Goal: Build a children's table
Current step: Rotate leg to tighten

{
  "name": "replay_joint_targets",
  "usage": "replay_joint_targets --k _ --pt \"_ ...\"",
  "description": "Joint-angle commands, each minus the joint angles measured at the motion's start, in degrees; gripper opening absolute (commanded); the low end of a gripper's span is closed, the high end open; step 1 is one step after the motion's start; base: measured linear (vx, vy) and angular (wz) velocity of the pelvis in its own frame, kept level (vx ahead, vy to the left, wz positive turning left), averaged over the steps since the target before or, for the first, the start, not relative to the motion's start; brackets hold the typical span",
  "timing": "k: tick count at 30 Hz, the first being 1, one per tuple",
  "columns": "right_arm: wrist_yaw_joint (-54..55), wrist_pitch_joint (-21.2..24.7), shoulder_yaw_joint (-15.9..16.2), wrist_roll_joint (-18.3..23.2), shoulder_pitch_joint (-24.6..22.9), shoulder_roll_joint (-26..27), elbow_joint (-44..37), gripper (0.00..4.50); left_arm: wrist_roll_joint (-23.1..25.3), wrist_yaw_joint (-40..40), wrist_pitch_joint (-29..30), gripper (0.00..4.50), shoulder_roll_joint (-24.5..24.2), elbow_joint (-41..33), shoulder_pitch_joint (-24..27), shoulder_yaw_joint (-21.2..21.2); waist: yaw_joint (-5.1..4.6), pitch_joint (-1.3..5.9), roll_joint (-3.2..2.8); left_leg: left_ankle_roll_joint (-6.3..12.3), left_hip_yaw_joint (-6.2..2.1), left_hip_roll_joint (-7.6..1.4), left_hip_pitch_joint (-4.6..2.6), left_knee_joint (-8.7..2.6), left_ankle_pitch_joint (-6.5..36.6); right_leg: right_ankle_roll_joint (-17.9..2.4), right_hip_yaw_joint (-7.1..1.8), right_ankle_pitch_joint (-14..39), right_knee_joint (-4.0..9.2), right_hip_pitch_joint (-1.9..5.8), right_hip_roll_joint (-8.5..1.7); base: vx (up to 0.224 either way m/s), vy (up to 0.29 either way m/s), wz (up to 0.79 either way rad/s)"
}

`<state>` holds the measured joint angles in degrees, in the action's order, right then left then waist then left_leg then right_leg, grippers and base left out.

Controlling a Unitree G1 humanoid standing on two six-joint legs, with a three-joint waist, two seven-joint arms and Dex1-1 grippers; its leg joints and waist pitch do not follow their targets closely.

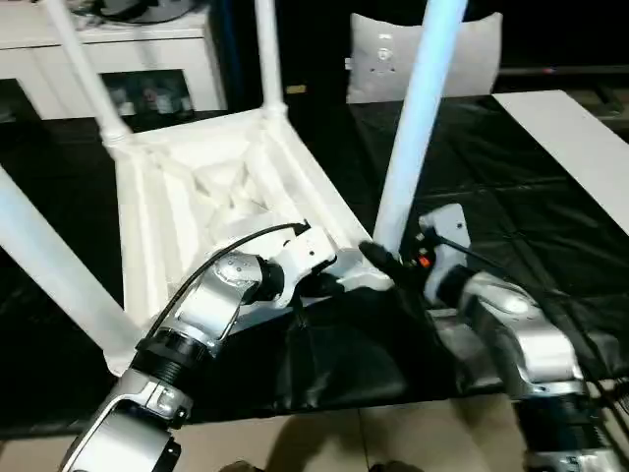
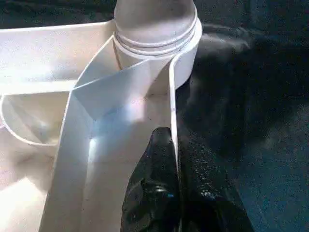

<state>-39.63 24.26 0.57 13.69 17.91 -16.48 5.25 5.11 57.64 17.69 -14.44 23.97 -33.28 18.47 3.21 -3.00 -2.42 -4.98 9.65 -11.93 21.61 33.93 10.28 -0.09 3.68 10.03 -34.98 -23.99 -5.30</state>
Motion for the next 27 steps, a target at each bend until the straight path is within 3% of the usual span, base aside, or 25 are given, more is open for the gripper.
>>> replay_joint_targets --k 1,5,9,11,13,19,27 --pt "-4.7 0.2 -0.4 1.5 -0.1 -2.6 -0.8 3.65 -1.5 2.9 -3.2 0.0 -1.3 -1.4 -1.5 -0.4 0.23 4.07 0.71 3.97 0.44 -0.44 -0.58 -3.46 10.1 -12.5 -1.96 9.9 4.2 3.87 -1.89 0.0 0.0 0.0" --pt "-13.7 0.4 0.3 3.8 -0.2 -8.5 -1.0 4.01 -2.3 7.9 -5.7 0.0 -3.7 0.7 -2.5 0.0 0.58 4.12 0.93 3.98 0.41 -0.4 -0.47 -3.39 10.3 -12.1 -1.97 10.8 4.17 3.95 -2.0 0.0 0.0 0.0" --pt "-21.9 0.5 1.7 5.2 0.7 -13.1 -0.2 4.45 -3.7 16.2 -9.6 0.0 -6.9 1.5 -3.0 1.7 0.84 4.21 1.0 4.73 0.44 -0.48 -0.47 -3.26 9.1 -13.0 -1.93 9.2 3.9 3.83 -2.02 0.0 0.0 0.0" --pt "-24.1 0.3 2.8 5.2 0.9 -14.3 -0.2 4.45 -4.0 18.8 -10.6 0.0 -7.9 1.8 -3.2 2.5 1.13 4.22 1.16 5.01 0.5 -0.6 -0.46 -3.25 8.7 -13.3 -1.93 8.8 3.8 3.8 -2.04 0.0 0.0 0.0" --pt "-26.7 -0.9 4.9 4.1 1.2 -15.5 0.1 4.45 -3.5 22.8 -11.6 0.0 -9.6 2.9 -3.8 4.2 1.69 4.23 0.92 5.0 0.56 -0.69 -0.69 -3.19 8.5 -13.5 -1.92 9.0 3.76 3.56 -2.02 0.0 0.0 0.0" --pt "-31.4 -2.4 7.6 4.9 1.5 -14.9 0.6 4.45 -3.0 28.6 -15.2 0.0 -11.0 4.2 -5.0 6.2 3.11 4.23 0.57 3.27 0.63 -0.97 -1.08 -3.39 10.8 -13.6 -2.03 10.1 3.71 3.26 -2.15 0.0 0.0 0.0" --pt "-33.6 -2.2 8.7 5.9 1.7 -14.3 1.6 3.89 -2.7 28.7 -16.5 0.0 -10.9 5.2 -5.5 6.6 3.25 4.17 1.0 2.58 0.44 -0.83 -0.68 -3.55 11.3 -12.6 -1.98 12.2 3.82 3.62 -2.4 0.0 0.0 0.0"
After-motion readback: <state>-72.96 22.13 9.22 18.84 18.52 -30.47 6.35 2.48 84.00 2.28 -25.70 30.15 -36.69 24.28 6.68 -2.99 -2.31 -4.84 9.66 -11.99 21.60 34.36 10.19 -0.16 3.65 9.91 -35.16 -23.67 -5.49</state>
